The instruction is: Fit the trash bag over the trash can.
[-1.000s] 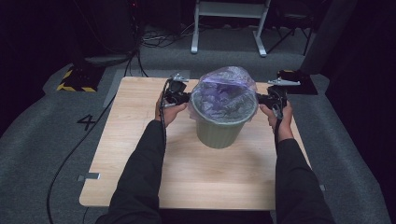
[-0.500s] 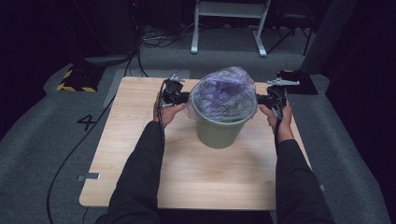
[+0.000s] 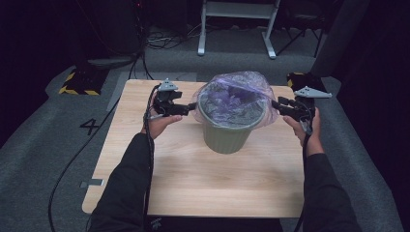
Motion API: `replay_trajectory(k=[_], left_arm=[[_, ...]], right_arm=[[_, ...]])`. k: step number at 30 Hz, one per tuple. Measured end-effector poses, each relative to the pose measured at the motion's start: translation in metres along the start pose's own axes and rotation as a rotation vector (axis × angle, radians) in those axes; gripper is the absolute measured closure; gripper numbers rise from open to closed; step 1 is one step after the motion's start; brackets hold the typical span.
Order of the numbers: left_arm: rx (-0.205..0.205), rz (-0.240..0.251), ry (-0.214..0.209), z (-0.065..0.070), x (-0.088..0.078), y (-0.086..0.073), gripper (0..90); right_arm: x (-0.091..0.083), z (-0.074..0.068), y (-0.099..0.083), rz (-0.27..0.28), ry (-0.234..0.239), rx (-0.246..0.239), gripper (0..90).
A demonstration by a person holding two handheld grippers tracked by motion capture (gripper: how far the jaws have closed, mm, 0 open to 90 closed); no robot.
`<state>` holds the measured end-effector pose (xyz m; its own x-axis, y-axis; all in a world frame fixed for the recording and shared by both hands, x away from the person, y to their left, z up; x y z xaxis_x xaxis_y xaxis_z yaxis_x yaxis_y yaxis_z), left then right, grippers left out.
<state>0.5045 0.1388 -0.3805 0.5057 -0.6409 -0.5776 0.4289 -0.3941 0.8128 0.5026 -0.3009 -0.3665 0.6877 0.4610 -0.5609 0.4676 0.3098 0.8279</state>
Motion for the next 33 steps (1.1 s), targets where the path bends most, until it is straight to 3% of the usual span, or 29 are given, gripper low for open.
replay_trajectory(k=[2, 4, 7, 9, 12, 14, 15, 17, 20, 24, 31, 33], left_arm=[[0.061, -0.005, -0.027, 0.010, -0.003, -0.003, 16.8], [0.097, 0.008, -0.059, 0.020, -0.005, -0.005, 16.6], [0.142, 0.009, -0.089, 0.031, -0.005, -0.006, 16.9], [0.159, 0.005, -0.091, 0.035, -0.004, -0.005, 21.8], [0.191, 0.005, -0.101, 0.039, -0.004, -0.005, 41.7], [0.212, -0.001, -0.071, 0.041, -0.004, -0.006, 61.0], [0.220, -0.004, -0.088, 0.041, -0.003, -0.007, 65.9], [0.225, -0.012, -0.087, 0.040, -0.001, -0.010, 78.7], [0.222, -0.018, -0.092, 0.038, 0.001, -0.015, 89.7], [0.223, -0.043, -0.093, 0.035, 0.005, -0.021, 89.9], [0.196, -0.040, -0.110, 0.032, 0.008, -0.030, 89.9], [0.198, -0.027, -0.097, 0.033, 0.007, -0.032, 89.6]], right_arm=[[-0.004, 0.001, -0.002, 0.001, 0.018, -0.021, 54.9], [-0.005, 0.001, -0.004, -0.012, 0.039, -0.030, 60.4], [-0.006, -0.002, -0.006, -0.009, 0.081, -0.054, 74.9], [-0.006, -0.007, -0.007, -0.005, 0.107, -0.075, 81.9], [-0.006, -0.014, -0.008, -0.012, 0.134, -0.105, 87.9], [-0.006, -0.018, -0.010, -0.014, 0.154, -0.112, 89.3], [-0.006, -0.020, -0.011, -0.012, 0.164, -0.113, 89.5], [-0.006, -0.023, -0.014, -0.014, 0.173, -0.117, 90.0], [-0.005, -0.027, -0.020, -0.015, 0.201, -0.122, 90.0], [-0.001, -0.030, -0.029, -0.033, 0.215, -0.115, 90.0], [0.002, -0.036, -0.039, -0.040, 0.221, -0.135, 89.6], [0.002, -0.038, -0.042, -0.041, 0.222, -0.140, 84.3]])
Point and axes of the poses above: each handheld gripper's, and its own axes: x roughly forward along the jaws, y roughly out of its top, z roughly to its right, the point moved 1 cm from there along x, roughly forward along the jaws, and after that the axes turned 9 degrees about -z, right-handed, at the moved point
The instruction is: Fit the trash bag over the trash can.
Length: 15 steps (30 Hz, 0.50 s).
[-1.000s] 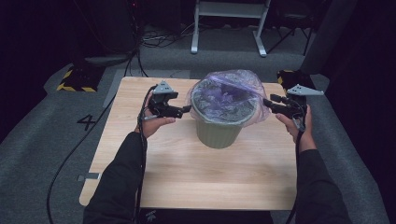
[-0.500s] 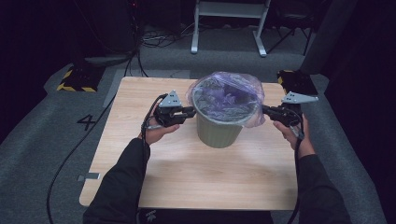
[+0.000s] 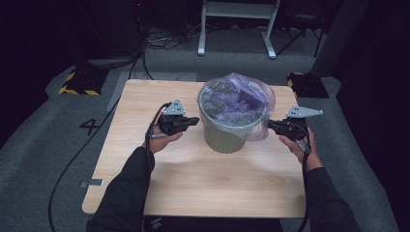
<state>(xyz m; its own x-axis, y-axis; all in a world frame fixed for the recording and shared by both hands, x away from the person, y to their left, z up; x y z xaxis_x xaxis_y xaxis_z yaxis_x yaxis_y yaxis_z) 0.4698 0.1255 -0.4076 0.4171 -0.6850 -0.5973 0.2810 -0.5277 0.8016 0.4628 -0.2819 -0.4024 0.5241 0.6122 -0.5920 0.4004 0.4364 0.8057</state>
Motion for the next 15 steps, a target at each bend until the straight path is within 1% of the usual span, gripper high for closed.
replay_trajectory(k=[1, 2, 3, 4, 5, 6, 7, 8, 9, 11, 12, 13, 14, 15], left_arm=[[-0.011, 0.012, 0.009, 0.000, -0.002, 0.000, 84.0], [-0.019, 0.024, 0.021, 0.001, -0.004, 0.001, 75.7], [-0.026, 0.033, 0.036, 0.001, -0.006, 0.003, 65.3], [-0.028, 0.039, 0.048, 0.002, -0.008, 0.004, 55.4], [-0.027, 0.047, 0.054, 0.004, -0.010, 0.006, 47.6], [-0.029, 0.059, 0.056, 0.005, -0.012, 0.008, 38.4], [-0.029, 0.074, 0.047, 0.006, -0.014, 0.009, 31.5], [-0.021, 0.090, 0.036, 0.007, -0.015, 0.010, 26.4], [-0.013, 0.100, 0.024, 0.008, -0.016, 0.012, 23.0], [0.005, 0.097, 0.000, 0.010, -0.015, 0.015, 18.5], [0.013, 0.090, 0.008, 0.011, -0.014, 0.016, 17.9], [0.017, 0.078, 0.012, 0.011, -0.013, 0.017, 18.3], [0.014, 0.065, 0.004, 0.011, -0.012, 0.019, 21.0], [0.013, 0.062, 0.010, 0.011, -0.011, 0.020, 24.3]], right_arm=[[-0.001, -0.001, -0.001, -0.009, -0.012, 0.005, 80.8], [-0.003, -0.001, -0.001, -0.007, -0.023, 0.005, 77.3], [-0.007, -0.001, -0.001, 0.006, -0.036, 0.002, 71.2], [-0.010, -0.001, 0.000, 0.015, -0.066, -0.001, 62.4], [-0.014, 0.000, 0.002, 0.013, -0.103, -0.003, 56.3], [-0.018, 0.000, 0.004, 0.009, -0.121, 0.002, 51.6], [-0.023, 0.001, 0.005, 0.010, -0.119, 0.003, 48.5], [-0.027, 0.002, 0.006, 0.011, -0.118, 0.001, 46.0], [-0.031, 0.002, 0.007, 0.010, -0.133, -0.004, 43.3], [-0.037, 0.002, 0.008, -0.010, -0.172, -0.021, 38.6], [-0.040, 0.001, 0.008, -0.009, -0.178, -0.023, 36.5], [-0.044, 0.000, 0.008, 0.000, -0.175, -0.028, 34.0], [-0.048, -0.002, 0.007, 0.006, -0.179, -0.037, 33.3], [-0.052, -0.004, 0.007, 0.016, -0.184, -0.050, 32.7]])
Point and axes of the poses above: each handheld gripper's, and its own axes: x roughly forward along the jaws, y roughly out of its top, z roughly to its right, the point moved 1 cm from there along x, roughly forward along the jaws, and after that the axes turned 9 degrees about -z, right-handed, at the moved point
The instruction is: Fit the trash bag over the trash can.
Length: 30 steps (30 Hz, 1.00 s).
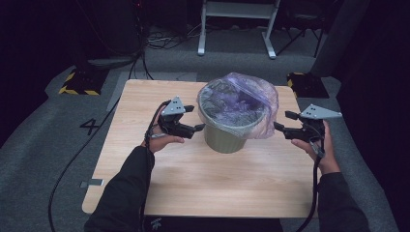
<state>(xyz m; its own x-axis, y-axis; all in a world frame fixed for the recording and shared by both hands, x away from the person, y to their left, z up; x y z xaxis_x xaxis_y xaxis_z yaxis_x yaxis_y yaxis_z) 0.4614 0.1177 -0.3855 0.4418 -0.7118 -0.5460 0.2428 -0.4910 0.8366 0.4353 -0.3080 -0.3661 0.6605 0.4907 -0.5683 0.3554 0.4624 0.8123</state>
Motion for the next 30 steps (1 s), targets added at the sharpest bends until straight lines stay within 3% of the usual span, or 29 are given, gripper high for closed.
replay_trajectory(k=[3, 8, 12, 16, 22, 28, 30], left_arm=[[-0.009, -0.004, 0.021, -0.002, 0.000, 0.004, 37.4], [0.001, -0.010, 0.038, -0.003, 0.003, 0.008, 49.6], [0.023, -0.012, 0.021, -0.003, 0.005, 0.007, 72.3], [0.038, -0.017, 0.030, -0.004, 0.007, 0.007, 88.5], [0.045, -0.040, 0.029, -0.006, 0.009, 0.005, 89.8], [0.034, -0.045, 0.025, -0.010, 0.008, 0.002, 89.8], [0.038, -0.055, 0.022, -0.010, 0.009, 0.001, 89.9]], right_arm=[[-0.010, 0.000, 0.001, 0.028, 0.015, -0.006, 30.4], [-0.013, 0.001, 0.011, 0.050, 0.014, -0.015, 30.0], [-0.009, 0.004, 0.026, 0.075, 0.032, -0.019, 31.0], [0.000, 0.009, 0.043, 0.080, 0.047, -0.005, 33.8], [0.018, 0.009, 0.067, 0.057, 0.057, -0.024, 38.4], [0.042, 0.009, 0.086, 0.011, 0.088, 0.001, 43.8], [0.049, 0.010, 0.089, -0.019, 0.038, 0.013, 54.6]])
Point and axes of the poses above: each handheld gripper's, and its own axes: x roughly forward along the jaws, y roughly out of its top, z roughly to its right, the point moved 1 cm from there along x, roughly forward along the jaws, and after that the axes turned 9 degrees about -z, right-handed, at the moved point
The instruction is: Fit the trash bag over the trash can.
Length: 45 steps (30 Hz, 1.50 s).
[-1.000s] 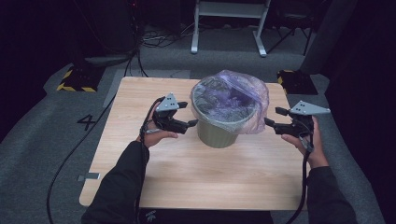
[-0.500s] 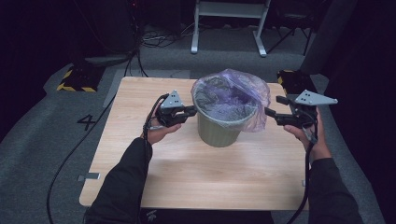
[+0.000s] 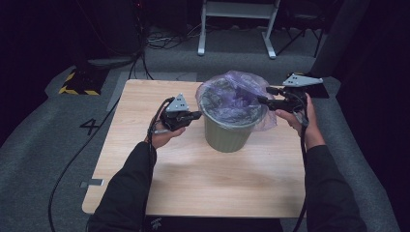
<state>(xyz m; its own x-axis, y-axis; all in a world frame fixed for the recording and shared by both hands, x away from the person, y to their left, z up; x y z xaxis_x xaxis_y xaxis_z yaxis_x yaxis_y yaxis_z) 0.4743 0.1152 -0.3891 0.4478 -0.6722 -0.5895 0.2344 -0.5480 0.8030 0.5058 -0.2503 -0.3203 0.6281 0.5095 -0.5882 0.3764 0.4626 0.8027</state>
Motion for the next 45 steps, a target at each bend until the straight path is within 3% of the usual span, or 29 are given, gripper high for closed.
replay_trajectory(k=[3, 6, 12, 19, 22, 25, 29, 30, 31, 32, 33, 35, 37, 40, 45], left_arm=[[0.006, -0.012, -0.003, 0.000, 0.001, -0.002, 89.9], [0.005, -0.021, -0.009, 0.000, 0.002, -0.006, 90.0], [0.022, -0.057, -0.020, 0.005, 0.003, -0.019, 90.0], [0.024, -0.089, -0.022, 0.008, 0.000, -0.036, 90.0], [0.024, -0.102, -0.026, 0.007, 0.001, -0.043, 90.0], [0.016, -0.102, -0.034, 0.006, 0.001, -0.048, 89.9], [0.010, -0.089, -0.043, 0.009, 0.001, -0.050, 89.9], [0.009, -0.072, -0.028, 0.011, -0.001, -0.048, 88.0], [0.009, -0.072, -0.028, 0.011, -0.001, -0.048, 71.0], [-0.004, -0.050, -0.012, 0.013, -0.005, -0.046, 61.9], [-0.010, -0.009, -0.002, 0.018, -0.012, -0.041, 55.8], [-0.012, 0.011, 0.015, 0.022, -0.016, -0.038, 43.8], [-0.010, 0.064, 0.053, 0.033, -0.027, -0.028, 31.1], [0.010, 0.097, 0.078, 0.045, -0.032, -0.019, 22.5], [0.000, 0.146, 0.116, 0.053, -0.031, -0.009, 21.1]], right_arm=[[0.005, 0.004, 0.002, 0.001, 0.004, 0.032, 73.4], [0.004, 0.008, 0.001, 0.016, 0.004, 0.067, 84.0], [0.001, 0.020, -0.007, 0.020, -0.051, 0.185, 86.2], [0.007, 0.034, -0.025, -0.025, -0.110, 0.289, 86.3], [0.013, 0.037, -0.034, -0.047, -0.093, 0.326, 86.2], [0.021, 0.036, -0.043, -0.065, -0.071, 0.330, 85.5], [0.024, 0.032, -0.048, -0.050, -0.040, 0.332, 85.4], [0.023, 0.031, -0.048, -0.044, -0.035, 0.323, 85.5], [0.023, 0.031, -0.048, -0.044, -0.035, 0.323, 85.5], [0.020, 0.028, -0.049, -0.037, -0.032, 0.315, 86.0], [0.018, 0.027, -0.049, -0.031, -0.027, 0.311, 86.3], [0.011, 0.026, -0.048, -0.012, -0.020, 0.306, 86.8], [0.004, 0.024, -0.048, 0.005, -0.011, 0.299, 86.8], [-0.003, 0.020, -0.047, 0.009, -0.007, 0.284, 86.8], [-0.008, 0.012, -0.046, 0.008, 0.017, 0.251, 87.9]])
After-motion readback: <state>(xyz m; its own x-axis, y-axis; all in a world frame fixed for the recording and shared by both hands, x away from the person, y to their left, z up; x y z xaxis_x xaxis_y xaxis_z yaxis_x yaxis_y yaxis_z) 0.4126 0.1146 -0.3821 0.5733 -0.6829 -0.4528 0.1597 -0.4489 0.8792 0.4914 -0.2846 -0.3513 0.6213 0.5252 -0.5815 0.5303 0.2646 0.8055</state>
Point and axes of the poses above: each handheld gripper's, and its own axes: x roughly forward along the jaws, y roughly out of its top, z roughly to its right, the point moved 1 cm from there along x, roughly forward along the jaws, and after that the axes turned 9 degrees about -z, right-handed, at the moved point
